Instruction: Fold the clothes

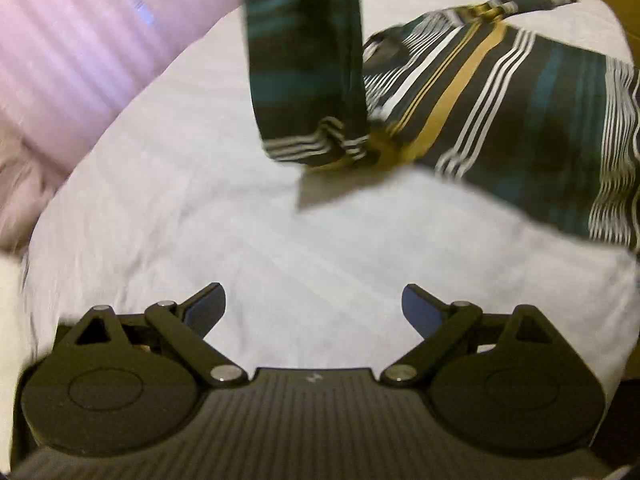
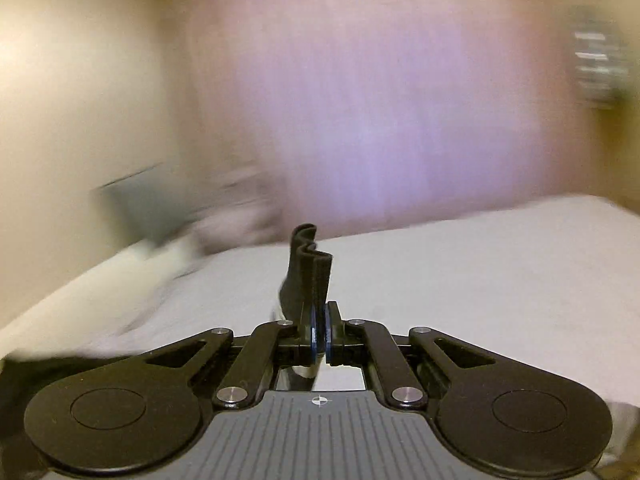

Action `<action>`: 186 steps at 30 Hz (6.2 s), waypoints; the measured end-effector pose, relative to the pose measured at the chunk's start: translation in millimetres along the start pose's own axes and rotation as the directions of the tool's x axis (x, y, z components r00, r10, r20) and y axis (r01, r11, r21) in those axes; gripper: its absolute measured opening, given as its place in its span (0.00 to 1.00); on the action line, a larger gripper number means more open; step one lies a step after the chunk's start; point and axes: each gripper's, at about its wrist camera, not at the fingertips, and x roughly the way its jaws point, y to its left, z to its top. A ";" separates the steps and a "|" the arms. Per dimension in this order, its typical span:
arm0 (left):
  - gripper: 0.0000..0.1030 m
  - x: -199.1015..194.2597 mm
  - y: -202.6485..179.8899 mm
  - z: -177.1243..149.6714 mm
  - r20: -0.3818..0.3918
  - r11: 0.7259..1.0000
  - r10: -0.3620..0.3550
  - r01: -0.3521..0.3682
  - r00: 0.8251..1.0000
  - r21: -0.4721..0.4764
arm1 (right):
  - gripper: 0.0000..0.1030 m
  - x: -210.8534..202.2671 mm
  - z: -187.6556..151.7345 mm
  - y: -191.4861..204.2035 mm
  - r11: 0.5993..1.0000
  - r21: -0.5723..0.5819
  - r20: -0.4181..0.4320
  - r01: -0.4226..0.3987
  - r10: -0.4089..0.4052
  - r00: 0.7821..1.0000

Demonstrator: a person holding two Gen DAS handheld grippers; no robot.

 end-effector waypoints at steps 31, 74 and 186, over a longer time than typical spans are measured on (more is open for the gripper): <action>0.88 153.7 -77.7 159.8 -0.188 0.990 -0.140 0.135 0.972 -0.041 | 0.03 -16.5 -156.2 -308.3 0.759 0.398 -0.543 0.515 -0.258 0.799; 0.18 307.2 102.7 184.7 -0.185 0.919 -0.370 0.388 0.910 0.072 | 0.21 114.3 -276.5 -65.4 0.688 0.695 -0.532 0.210 0.294 0.794; 0.04 200.8 -112.9 236.0 0.127 0.880 0.207 -0.241 0.970 0.410 | 0.06 -21.2 -114.0 -315.6 0.816 -0.568 -0.439 0.108 -0.412 0.798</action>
